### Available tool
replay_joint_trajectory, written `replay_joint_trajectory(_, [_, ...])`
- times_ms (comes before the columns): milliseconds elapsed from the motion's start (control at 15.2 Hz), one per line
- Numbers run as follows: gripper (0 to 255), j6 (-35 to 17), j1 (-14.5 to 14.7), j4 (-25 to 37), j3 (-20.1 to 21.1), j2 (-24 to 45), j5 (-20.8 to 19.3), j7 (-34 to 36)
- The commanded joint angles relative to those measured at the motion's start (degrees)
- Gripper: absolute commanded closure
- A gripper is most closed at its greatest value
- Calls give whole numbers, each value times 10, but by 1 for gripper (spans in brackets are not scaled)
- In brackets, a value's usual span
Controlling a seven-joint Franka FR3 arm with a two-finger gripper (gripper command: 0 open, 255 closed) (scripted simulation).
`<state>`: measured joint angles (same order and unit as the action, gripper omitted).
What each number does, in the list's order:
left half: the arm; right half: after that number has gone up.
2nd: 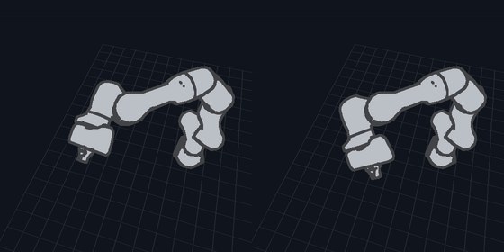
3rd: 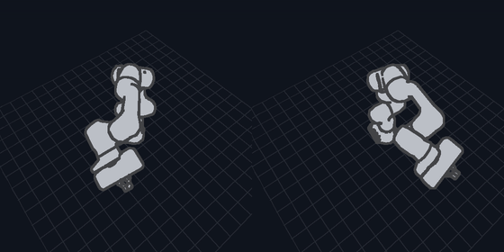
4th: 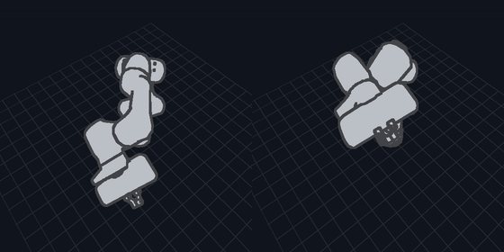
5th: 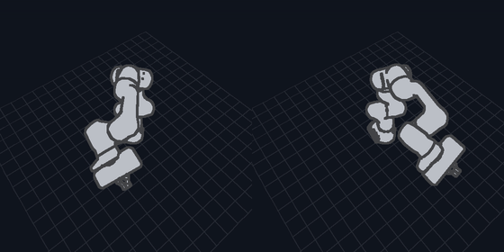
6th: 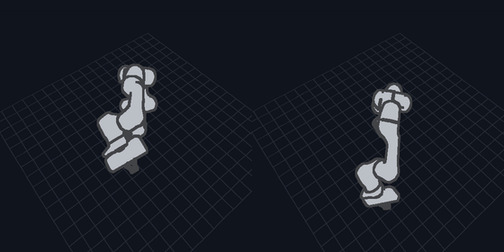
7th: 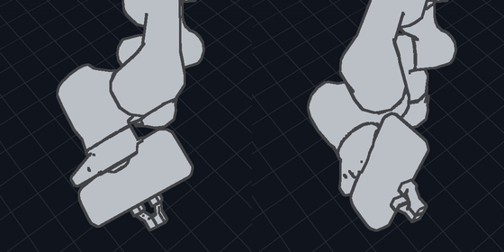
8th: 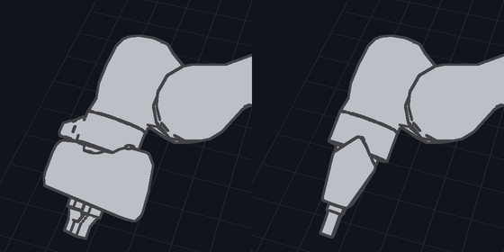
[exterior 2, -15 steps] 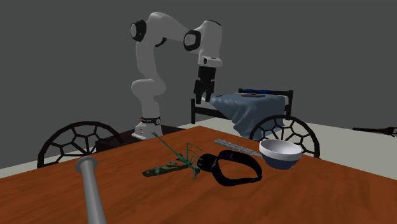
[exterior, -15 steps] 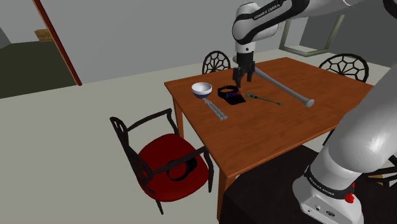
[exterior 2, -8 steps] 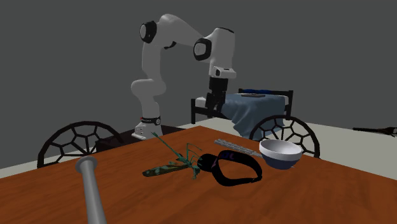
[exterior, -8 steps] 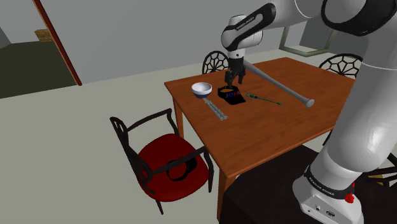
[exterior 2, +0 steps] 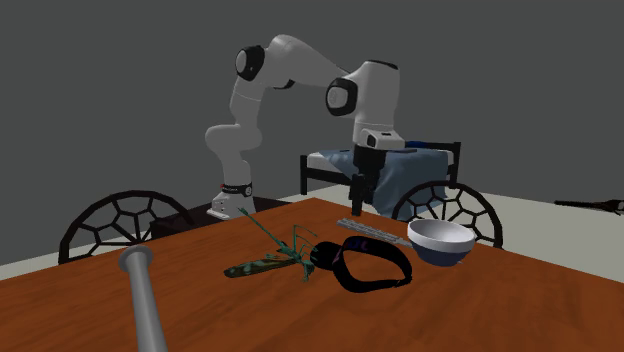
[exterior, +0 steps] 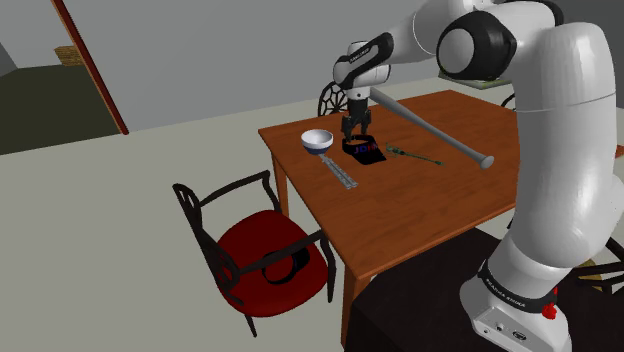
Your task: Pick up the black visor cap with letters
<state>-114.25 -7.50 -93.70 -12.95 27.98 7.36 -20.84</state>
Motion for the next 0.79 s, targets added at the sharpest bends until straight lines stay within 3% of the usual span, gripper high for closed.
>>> replay_joint_trajectory(0, [0,14,-12,66,5,52,13,-6])
replay_joint_trajectory(264, [0,52,-39,214,16,163,33,-11])
replay_joint_trajectory(726, [0,23,-42,213,20,191,38,-14])
